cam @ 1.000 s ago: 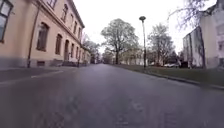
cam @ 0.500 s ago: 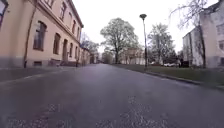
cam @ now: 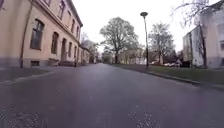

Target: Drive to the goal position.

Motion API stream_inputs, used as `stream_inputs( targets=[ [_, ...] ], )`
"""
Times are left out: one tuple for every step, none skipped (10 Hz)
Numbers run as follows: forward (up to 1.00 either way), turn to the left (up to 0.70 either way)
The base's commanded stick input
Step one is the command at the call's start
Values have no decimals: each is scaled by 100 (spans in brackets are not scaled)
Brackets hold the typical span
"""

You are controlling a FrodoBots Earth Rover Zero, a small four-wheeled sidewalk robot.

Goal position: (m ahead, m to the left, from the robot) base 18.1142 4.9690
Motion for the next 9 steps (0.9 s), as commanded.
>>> stream_inputs(
  targets=[
    [85,0],
    [85,0],
    [85,0],
    [85,0],
    [85,0],
    [85,0],
    [85,0],
    [85,0],
    [85,0]
  ],
)
